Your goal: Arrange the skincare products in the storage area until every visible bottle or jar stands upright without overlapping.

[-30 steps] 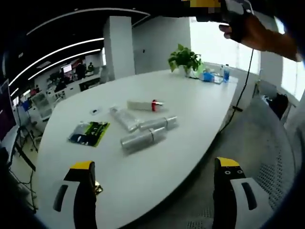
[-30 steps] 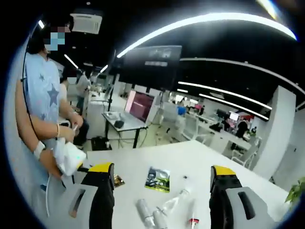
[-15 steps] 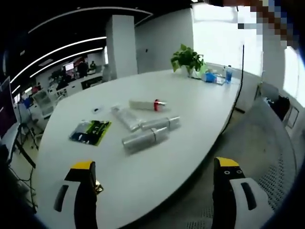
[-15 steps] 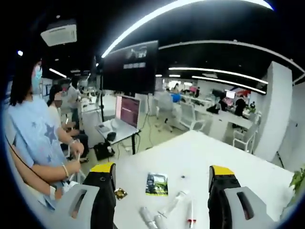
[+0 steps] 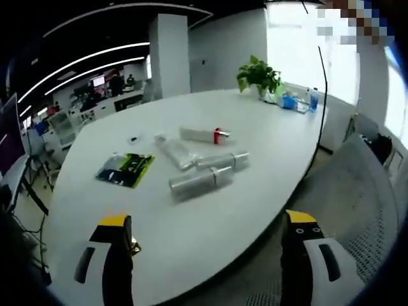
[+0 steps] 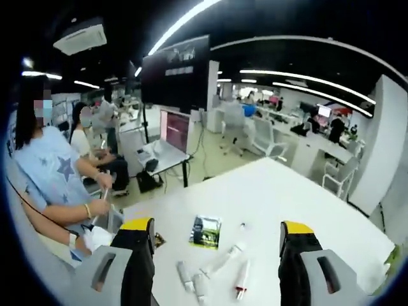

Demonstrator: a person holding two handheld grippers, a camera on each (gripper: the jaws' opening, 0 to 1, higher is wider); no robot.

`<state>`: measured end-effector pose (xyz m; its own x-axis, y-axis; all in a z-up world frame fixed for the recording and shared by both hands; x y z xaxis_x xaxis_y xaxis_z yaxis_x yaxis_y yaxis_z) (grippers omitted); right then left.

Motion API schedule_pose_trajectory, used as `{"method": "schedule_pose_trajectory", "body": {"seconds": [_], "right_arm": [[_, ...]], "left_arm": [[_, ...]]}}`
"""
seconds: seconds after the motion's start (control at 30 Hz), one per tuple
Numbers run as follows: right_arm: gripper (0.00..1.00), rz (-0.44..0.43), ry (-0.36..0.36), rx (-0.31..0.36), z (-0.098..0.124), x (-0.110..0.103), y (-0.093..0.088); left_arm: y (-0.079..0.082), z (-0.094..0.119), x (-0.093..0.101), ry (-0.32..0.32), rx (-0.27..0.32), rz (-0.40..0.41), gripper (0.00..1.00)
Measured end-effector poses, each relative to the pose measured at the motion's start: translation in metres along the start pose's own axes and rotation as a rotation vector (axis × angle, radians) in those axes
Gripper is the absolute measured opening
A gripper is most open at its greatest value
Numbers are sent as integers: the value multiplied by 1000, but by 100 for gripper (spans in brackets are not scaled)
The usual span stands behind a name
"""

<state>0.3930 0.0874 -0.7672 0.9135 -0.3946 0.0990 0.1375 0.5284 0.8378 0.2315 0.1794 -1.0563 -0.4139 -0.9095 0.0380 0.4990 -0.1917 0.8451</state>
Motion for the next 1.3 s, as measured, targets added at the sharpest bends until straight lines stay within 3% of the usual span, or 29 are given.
{"method": "schedule_pose_trajectory", "body": {"seconds": [0.1, 0.23, 0.37, 0.5, 0.53, 0.63, 0.7, 0.9, 1.03, 1.17, 1.3], "right_arm": [[80, -34, 9, -61, -20, 10, -25], [79, -95, 42, -94, -41, 18, -33], [78, -85, 81, -26, -54, 16, 2], [78, -149, 158, 180, -67, -1, 74], [78, -159, 169, 193, -72, -4, 84], [77, -106, 145, 185, -86, -2, 91], [76, -72, 152, 142, -102, 1, 78], [76, -12, 126, -27, -129, 22, 19], [75, -6, 143, -120, -153, 35, -18], [72, 67, 160, -279, -174, 51, -63], [67, 176, 241, -364, -191, 55, -94]], "left_arm": [[-2, -2, 1, -1, -13, -1, 89], [-6, -3, -2, 7, -44, 2, 84], [-4, -7, -5, 7, -53, 2, 81], [-8, -6, -6, 15, -68, 12, 80], [-8, -7, -6, 15, -71, 9, 80], [-12, -7, -6, 14, -89, 12, 81], [-13, -7, -6, 13, -96, 8, 81], [-15, -7, -7, 21, -105, 5, 81], [-18, -7, -8, 27, -120, 1, 80], [-18, -6, -9, 33, -122, 0, 80], [-19, -6, -8, 32, -124, -2, 79]]}}
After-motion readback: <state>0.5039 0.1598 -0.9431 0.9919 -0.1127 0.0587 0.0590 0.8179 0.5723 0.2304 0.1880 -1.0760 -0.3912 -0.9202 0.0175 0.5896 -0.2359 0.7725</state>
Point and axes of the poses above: the point that each gripper's makers call its tool centre point, and the gripper's own axes: z roughly backward along the fingers, x roughly to its right, y roughly out of its top, the point moved 1 cm from there along z, roughly backward along the fingers, and after that the axes turned 3 degrees about z, right-handed, at the moved point
